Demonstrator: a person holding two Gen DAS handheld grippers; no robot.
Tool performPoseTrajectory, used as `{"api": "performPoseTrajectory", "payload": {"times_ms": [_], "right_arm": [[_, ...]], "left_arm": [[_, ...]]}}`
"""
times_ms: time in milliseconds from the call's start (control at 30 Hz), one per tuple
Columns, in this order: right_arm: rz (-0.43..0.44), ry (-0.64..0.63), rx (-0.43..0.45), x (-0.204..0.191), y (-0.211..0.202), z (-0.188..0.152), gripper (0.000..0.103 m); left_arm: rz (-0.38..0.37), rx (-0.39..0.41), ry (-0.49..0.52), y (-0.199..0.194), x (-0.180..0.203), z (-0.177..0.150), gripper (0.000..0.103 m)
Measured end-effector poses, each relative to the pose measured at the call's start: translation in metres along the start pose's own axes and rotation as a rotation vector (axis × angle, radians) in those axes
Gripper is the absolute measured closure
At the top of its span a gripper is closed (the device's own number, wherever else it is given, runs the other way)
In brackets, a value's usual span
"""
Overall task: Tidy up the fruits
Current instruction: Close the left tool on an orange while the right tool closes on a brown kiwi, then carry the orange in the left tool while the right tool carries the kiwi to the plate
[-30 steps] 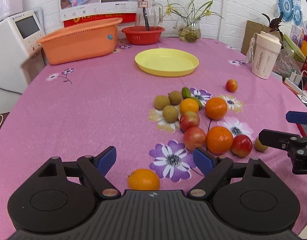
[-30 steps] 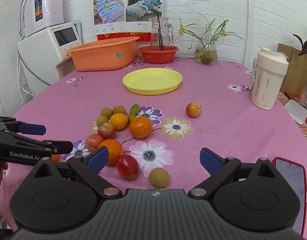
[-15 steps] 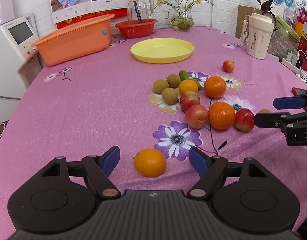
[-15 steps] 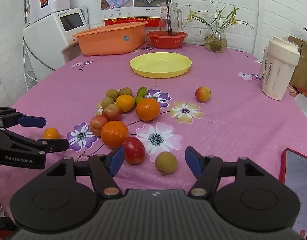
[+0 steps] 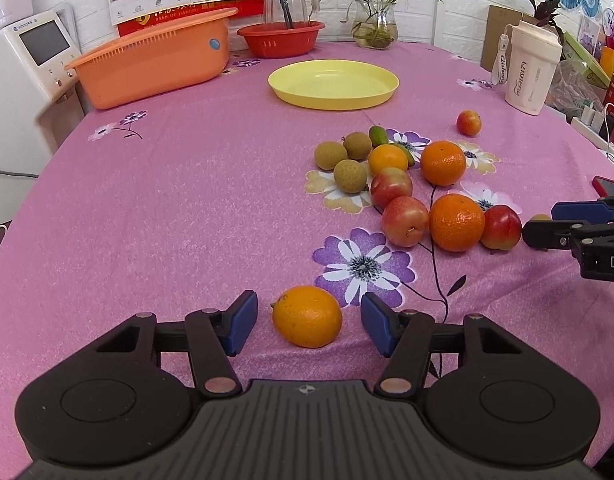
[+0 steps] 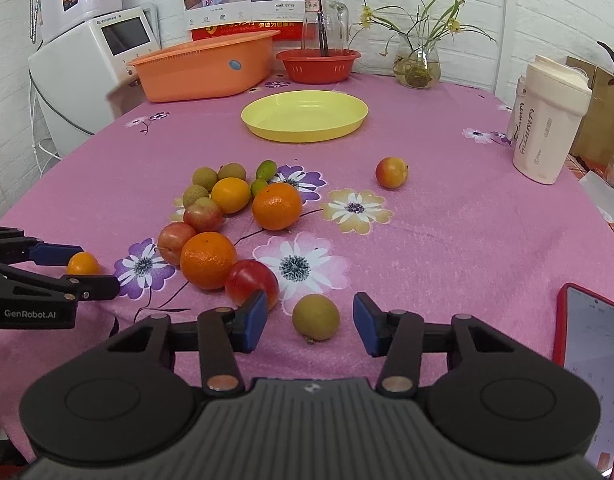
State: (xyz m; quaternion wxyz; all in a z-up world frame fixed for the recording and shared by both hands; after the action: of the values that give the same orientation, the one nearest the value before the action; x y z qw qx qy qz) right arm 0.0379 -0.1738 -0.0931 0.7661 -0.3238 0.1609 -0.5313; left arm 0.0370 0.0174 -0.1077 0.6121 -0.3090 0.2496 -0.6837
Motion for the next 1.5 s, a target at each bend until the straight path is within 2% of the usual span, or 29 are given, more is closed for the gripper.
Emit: {"api": "performPoseTrajectory", "payload": {"times_ms": [233, 333, 933, 1033, 1100, 1133, 1167, 1267, 1333, 1433, 1500], "right_arm": [[0.013, 0.014, -0.019, 0.001, 0.003, -0.003, 0.024], [0.01, 0.028, -0.031, 0.004, 0.005, -0.005, 0.024], [0.004, 0.058, 0.016, 0.015, 0.001, 0.007, 0.024], [0.005, 0.062, 0.017, 0.016, 0.001, 0.007, 0.024], [0.007, 0.062, 0.017, 0.016, 0.001, 0.008, 0.024], [0.007, 0.062, 0.016, 0.016, 0.001, 0.007, 0.024], [0.008, 0.062, 0.016, 0.016, 0.002, 0.008, 0.024], [0.01, 0.063, 0.016, 0.016, 0.002, 0.008, 0.024], [0.013, 0.064, 0.017, 0.016, 0.002, 0.008, 0.024], [0.016, 0.064, 0.017, 0.015, 0.003, 0.008, 0.024], [0.017, 0.064, 0.018, 0.015, 0.002, 0.008, 0.024]], "left_arm": [[-0.011, -0.003, -0.006, 0.001, 0.001, 0.0, 0.061], [-0.002, 0.004, -0.007, 0.0, 0.0, 0.001, 0.069], [-0.009, 0.039, 0.013, -0.003, 0.006, 0.013, 0.075], [0.001, 0.035, 0.02, -0.002, 0.006, 0.013, 0.073], [0.018, 0.026, 0.019, -0.002, 0.004, 0.012, 0.06], [0.026, 0.026, 0.018, -0.002, 0.003, 0.011, 0.049], [0.032, 0.026, 0.017, -0.003, 0.001, 0.01, 0.045], [0.032, 0.016, 0.025, -0.003, 0.0, 0.006, 0.045], [0.025, -0.002, 0.024, -0.001, 0.0, 0.003, 0.049], [0.015, -0.013, -0.004, 0.002, -0.003, 0.003, 0.071], [0.005, -0.018, -0.019, 0.002, -0.004, 0.004, 0.074]]}}
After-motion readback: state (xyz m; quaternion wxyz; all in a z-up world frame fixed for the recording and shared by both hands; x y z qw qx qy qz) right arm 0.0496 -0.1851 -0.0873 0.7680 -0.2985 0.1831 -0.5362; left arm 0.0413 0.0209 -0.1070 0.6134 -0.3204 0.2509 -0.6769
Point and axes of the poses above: each gripper's, at about its wrist camera, not at the fingertips, and y roughly the way its jaws point, x to its right, z to its top, the point moved 7 cm from there along y, roughly the way its jaws point, and after that the axes turned 13 degrees about -y, right-handed, at the moved point
